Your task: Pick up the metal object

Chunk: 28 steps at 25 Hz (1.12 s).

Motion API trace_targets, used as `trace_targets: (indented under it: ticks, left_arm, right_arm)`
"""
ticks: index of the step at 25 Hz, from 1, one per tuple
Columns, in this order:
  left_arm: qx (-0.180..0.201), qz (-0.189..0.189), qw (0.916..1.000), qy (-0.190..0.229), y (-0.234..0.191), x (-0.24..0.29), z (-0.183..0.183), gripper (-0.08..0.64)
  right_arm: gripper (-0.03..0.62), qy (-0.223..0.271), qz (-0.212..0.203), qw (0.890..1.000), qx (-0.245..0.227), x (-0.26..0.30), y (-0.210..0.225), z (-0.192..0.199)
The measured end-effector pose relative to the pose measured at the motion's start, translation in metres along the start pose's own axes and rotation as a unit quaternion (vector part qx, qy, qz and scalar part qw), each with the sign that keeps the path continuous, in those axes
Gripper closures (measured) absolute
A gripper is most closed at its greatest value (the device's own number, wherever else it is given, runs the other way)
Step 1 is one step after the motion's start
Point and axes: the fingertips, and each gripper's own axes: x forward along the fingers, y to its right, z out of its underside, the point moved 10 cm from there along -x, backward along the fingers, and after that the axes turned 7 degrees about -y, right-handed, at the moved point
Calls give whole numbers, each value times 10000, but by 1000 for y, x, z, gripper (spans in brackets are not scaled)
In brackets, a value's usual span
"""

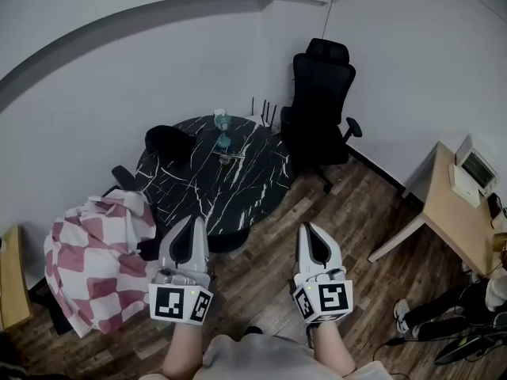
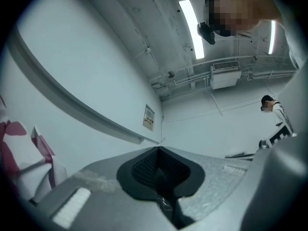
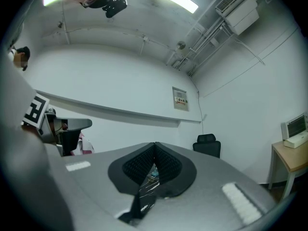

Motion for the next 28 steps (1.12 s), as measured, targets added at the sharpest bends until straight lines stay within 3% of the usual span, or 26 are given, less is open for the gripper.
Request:
trace_targets:
  ticks: [15,28]
  left_arm:
    - [-46,126,9998,-177,0,50,22,555]
    - [-120,185,9995,-231,-42,131,35,555]
  right_arm:
    - [591,-124,49,9998,114,33,28,18]
    - [591,-133,204,9996,130,121,50,17]
